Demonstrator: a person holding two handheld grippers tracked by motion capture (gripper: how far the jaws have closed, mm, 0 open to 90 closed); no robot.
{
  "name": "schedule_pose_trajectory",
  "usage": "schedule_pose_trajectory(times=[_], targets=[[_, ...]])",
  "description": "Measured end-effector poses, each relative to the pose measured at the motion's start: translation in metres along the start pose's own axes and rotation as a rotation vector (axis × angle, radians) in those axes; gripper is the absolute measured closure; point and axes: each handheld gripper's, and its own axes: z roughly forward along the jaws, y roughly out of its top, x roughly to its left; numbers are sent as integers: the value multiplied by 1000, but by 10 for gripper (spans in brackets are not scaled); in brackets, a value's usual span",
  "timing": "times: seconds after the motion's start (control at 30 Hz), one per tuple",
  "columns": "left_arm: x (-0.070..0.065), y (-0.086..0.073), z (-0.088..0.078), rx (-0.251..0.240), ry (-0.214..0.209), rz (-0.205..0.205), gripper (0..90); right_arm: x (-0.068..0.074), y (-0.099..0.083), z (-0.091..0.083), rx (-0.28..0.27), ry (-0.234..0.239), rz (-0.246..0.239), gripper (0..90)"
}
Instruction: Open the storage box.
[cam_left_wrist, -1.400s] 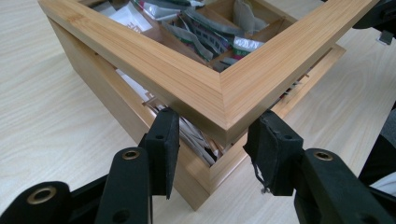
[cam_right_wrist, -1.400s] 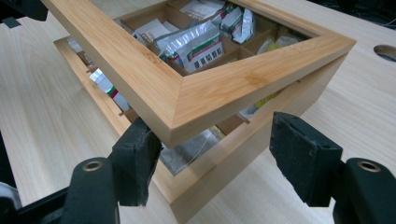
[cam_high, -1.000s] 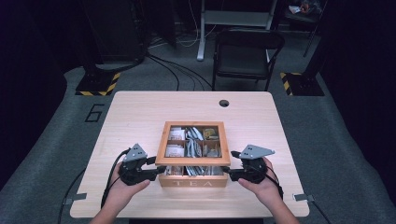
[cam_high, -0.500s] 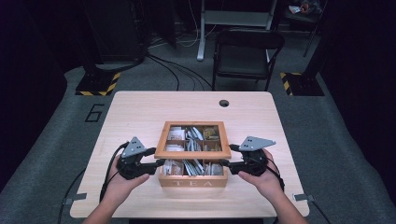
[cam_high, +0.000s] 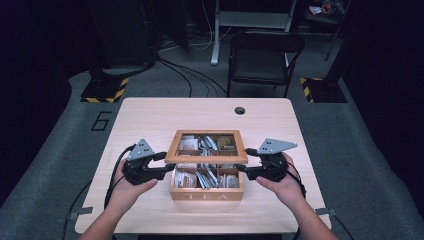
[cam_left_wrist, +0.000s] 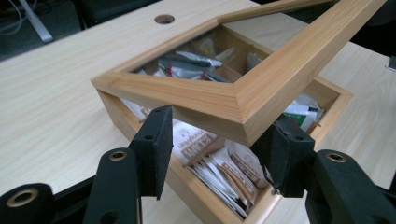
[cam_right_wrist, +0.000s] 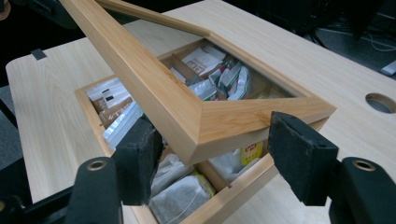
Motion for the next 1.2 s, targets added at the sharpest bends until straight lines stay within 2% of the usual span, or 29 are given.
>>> schedule_pose_trajectory(times=[0.3,0.47,0.7,0.83,1.0,1.2], targets=[[3,15,-1,-18,25,50,482,-6,16,-2,-7,-2,-6,371],[6,23,-2,-25,29,72,498,-13,23,-4,-1,8,-20,416],[17,32,1,-62,18,53,511,-23,33,-5,-20,16,16,445],[21,37,3,-65,27,46,515,-26,39,-5,-17,7,14,462],[24,43,4,-65,45,70,543,-29,46,-4,-25,-12,7,475],[29,47,6,-73,51,61,562,-31,51,-4,-34,-28,-9,487]])
